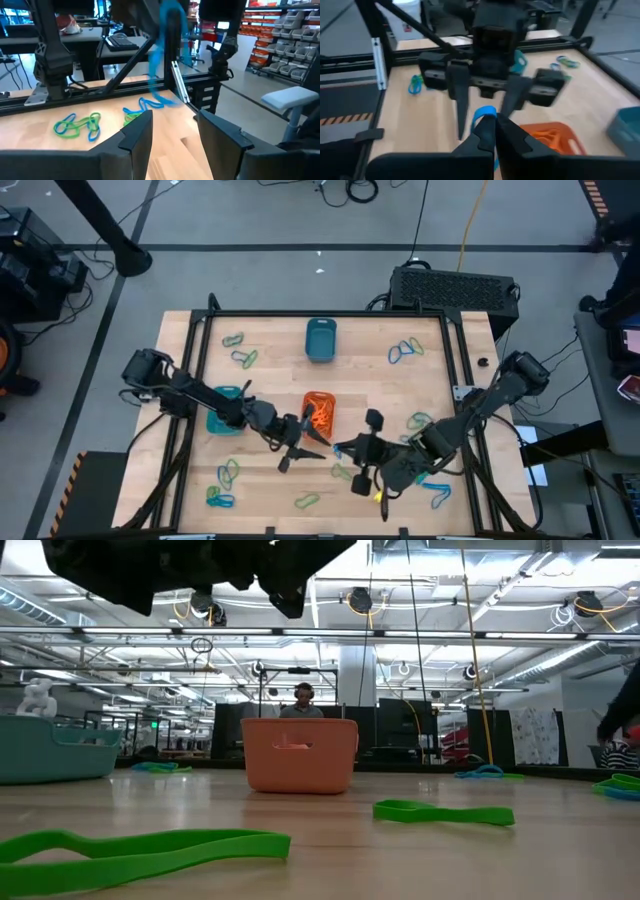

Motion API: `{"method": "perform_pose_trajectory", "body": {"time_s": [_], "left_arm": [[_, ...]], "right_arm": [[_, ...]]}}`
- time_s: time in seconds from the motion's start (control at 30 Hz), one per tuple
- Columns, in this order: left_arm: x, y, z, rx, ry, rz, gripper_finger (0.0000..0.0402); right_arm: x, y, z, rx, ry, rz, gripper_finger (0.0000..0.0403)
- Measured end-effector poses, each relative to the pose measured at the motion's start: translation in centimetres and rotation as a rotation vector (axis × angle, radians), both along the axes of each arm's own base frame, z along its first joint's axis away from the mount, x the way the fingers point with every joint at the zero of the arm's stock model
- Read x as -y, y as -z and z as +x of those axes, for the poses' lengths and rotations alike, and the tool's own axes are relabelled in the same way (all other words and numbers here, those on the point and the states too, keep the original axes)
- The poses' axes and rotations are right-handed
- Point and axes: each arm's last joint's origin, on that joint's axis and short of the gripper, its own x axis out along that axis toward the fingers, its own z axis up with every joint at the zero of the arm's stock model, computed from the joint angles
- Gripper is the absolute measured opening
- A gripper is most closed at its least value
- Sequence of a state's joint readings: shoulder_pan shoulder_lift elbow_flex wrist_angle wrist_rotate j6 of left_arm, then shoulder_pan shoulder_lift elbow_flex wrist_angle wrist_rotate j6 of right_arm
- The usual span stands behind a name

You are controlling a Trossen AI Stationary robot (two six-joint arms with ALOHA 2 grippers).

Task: Sort rubber bands into baskets
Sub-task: Put the blue rubber band into the green bin

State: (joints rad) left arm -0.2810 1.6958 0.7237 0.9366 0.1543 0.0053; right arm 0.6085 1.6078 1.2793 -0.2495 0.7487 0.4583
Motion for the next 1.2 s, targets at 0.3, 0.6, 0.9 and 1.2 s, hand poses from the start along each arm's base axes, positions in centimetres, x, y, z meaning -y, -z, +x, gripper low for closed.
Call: {"method": "perform_pose_trajectory", "body": {"time_s": [0.3,0.6,0.9,1.2], "left_arm": [[0.0,0.0,0.0,-0.006,0.000,0.001,0.0164],[0.1,0.0,0.0,-0.008,0.033,0.001,0.0153],[-0.4,0.0,0.1,-0.008,0.016,0.002,0.0014],[-0.5,0.3,0.2,-0.034,0.010,0.008,0.0004]], "right_arm": [[0.3,1.8,2.4,-0.006,-0.019,-0.018,0.0000],[0.5,1.9,2.5,-0.008,-0.013,-0.020,0.0000],[0.4,1.9,2.5,-0.019,-0.046,-0.003,0.0000],[0.4,1.7,2.4,-0.027,-0.082,-0.016,0.0074]]}}
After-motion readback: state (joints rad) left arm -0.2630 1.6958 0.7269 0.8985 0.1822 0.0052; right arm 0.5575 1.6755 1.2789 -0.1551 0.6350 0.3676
